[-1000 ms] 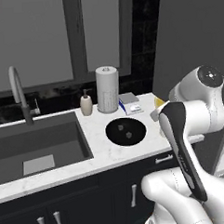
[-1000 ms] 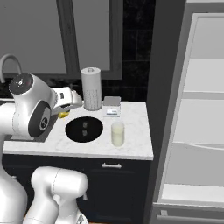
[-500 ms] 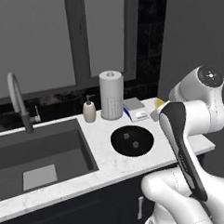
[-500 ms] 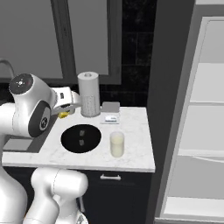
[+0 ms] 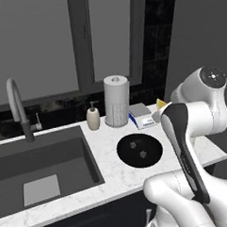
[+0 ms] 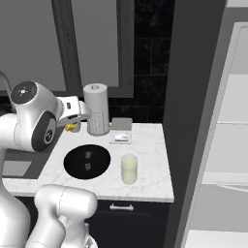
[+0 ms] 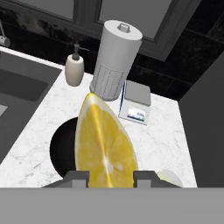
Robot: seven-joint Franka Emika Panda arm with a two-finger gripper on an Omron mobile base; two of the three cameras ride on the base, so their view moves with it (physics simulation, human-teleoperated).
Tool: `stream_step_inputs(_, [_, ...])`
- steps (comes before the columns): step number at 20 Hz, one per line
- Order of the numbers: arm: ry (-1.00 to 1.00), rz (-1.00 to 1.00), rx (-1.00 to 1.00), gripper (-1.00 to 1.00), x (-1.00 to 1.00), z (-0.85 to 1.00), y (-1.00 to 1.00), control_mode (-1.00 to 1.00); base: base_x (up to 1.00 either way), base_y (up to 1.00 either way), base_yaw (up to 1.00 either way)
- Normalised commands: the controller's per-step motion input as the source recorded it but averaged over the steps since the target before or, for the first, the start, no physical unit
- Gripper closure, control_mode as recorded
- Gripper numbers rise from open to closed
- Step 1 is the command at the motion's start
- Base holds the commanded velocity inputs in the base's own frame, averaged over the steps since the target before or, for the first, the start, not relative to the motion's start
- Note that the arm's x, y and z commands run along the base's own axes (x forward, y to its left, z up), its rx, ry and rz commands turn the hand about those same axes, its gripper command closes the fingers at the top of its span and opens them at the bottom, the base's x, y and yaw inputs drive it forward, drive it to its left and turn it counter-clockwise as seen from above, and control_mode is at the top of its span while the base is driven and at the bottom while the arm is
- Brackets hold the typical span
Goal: Grab a lemon wedge from the fridge and one ice cube from the ice bowl, and put them in the glass of lemonade.
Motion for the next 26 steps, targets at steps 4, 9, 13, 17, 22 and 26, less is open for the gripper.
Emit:
stream_step_inputs(4, [0.00, 0.00, 0.00, 1.00, 0.00, 0.00, 0.00, 1.00, 0.33, 0.22, -0.02])
stream_step_inputs(9, [0.01, -0.01, 0.00, 1.00, 0.25, -0.07, 0.03, -1.00, 0.13, 0.07, -0.01])
stream_step_inputs(13, [0.06, 0.00, 0.00, 1.00, 0.32, -0.16, 0.00, -1.00, 0.00, 0.00, 0.00])
stream_step_inputs(17, [0.17, 0.00, 0.00, 1.00, 0.15, -0.18, -0.11, -1.00, 0.00, 0.00, 0.00])
stream_step_inputs(22, [0.21, -0.01, 0.00, 1.00, 0.00, -0.21, -0.28, -1.00, 0.00, 0.00, 0.00])
stream_step_inputs(26, [0.19, -0.06, 0.00, 1.00, 0.00, -0.23, -0.28, -1.00, 0.00, 0.00, 0.00])
